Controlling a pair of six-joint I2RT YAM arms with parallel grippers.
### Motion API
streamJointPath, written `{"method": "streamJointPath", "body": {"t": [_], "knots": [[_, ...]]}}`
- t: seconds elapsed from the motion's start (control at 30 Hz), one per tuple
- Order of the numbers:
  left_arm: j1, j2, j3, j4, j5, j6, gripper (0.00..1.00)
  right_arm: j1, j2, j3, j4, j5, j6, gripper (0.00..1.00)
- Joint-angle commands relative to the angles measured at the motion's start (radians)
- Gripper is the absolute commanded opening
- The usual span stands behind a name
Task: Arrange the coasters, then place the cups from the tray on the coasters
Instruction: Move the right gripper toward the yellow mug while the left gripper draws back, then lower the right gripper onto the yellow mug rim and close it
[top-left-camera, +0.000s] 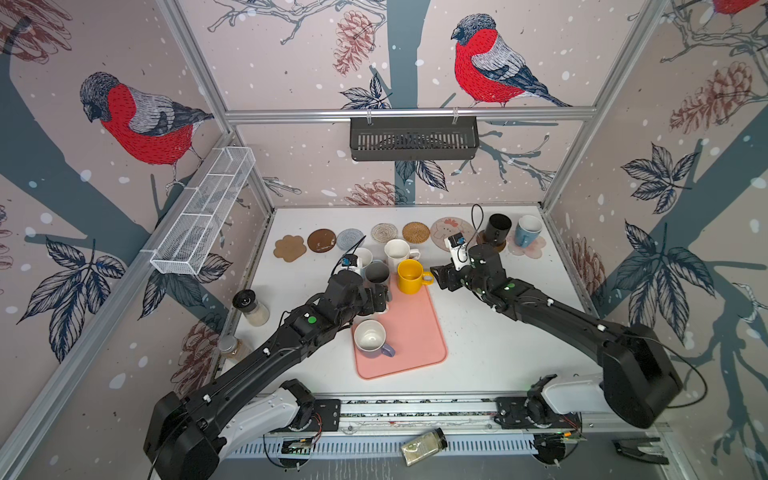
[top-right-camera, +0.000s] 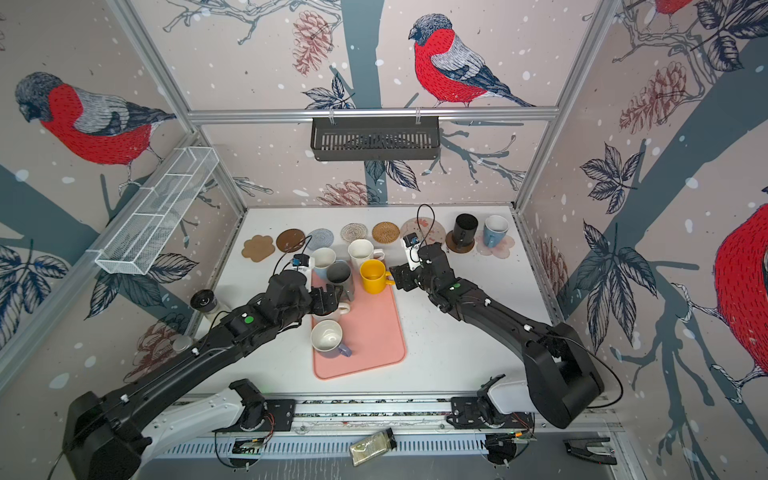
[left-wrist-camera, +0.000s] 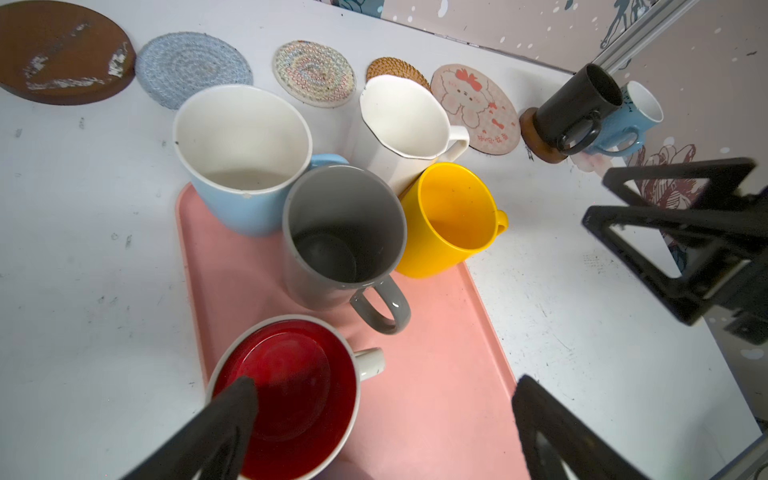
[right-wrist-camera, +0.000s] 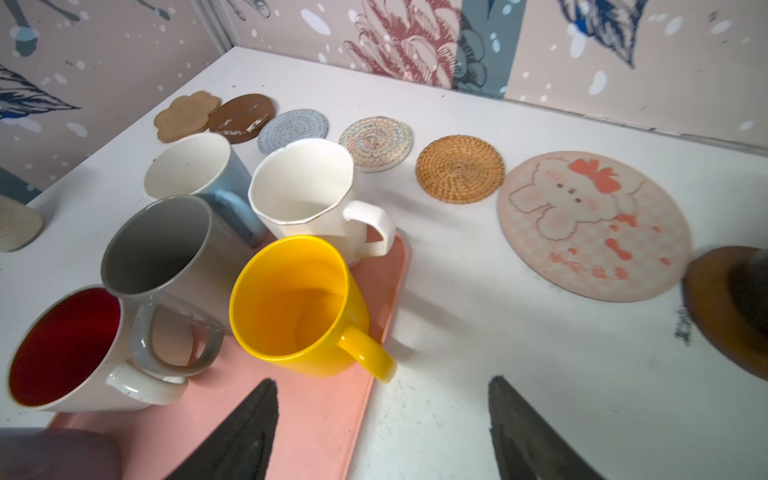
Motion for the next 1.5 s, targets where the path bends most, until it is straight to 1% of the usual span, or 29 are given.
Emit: {"method": "streamJointPath", "body": {"t": [0.0, 0.17, 0.33, 0.43, 0.67, 0.83, 0.97, 1.03, 1.13, 1.3, 1.47], "knots": [[-0.002, -0.050, -0.024, -0.034, -0.069, -0.003, 0.97, 0.013, 0.038, 0.020, 0.022, -0.110, -0.049, 0.78], [-0.001, -0.122, -0.086, -0.043, -0.112, -0.008, 0.97, 0.018, 0.101, 0.038, 0.039, -0.194, -0.087, 0.81], [-0.002, -0.135, -0.115, -0.040, -0.114, -0.019, 0.97, 0.011, 0.166, 0.070, 0.021, -0.213, -0.140, 0.82], [-0.002, -0.136, -0.117, -0.023, -0.123, -0.015, 0.97, -0.006, 0.185, 0.080, 0.017, -0.250, -0.149, 0.81], [0.000, -0.115, -0.084, -0.027, -0.111, 0.005, 0.97, -0.043, 0.197, 0.081, 0.017, -0.280, -0.161, 0.70], [0.000, -0.108, -0.015, -0.100, -0.076, 0.046, 0.97, -0.087, 0.203, 0.070, 0.036, -0.316, -0.156, 0.71], [0.001, -0.132, -0.001, -0.132, -0.111, 0.077, 0.97, -0.112, 0.230, 0.080, 0.044, -0.366, -0.167, 0.75], [0.005, -0.159, -0.013, -0.107, -0.094, 0.083, 0.97, -0.120, 0.248, 0.090, 0.040, -0.384, -0.175, 0.75], [0.034, -0.177, -0.028, -0.069, -0.032, 0.090, 0.97, -0.129, 0.263, 0.093, 0.048, -0.412, -0.184, 0.75], [0.138, -0.162, -0.035, -0.041, 0.078, 0.089, 0.97, -0.131, 0.277, 0.098, 0.042, -0.437, -0.188, 0.74], [0.145, -0.183, -0.048, -0.040, 0.073, 0.088, 0.97, -0.124, 0.270, 0.085, 0.040, -0.466, -0.189, 0.69]]}}
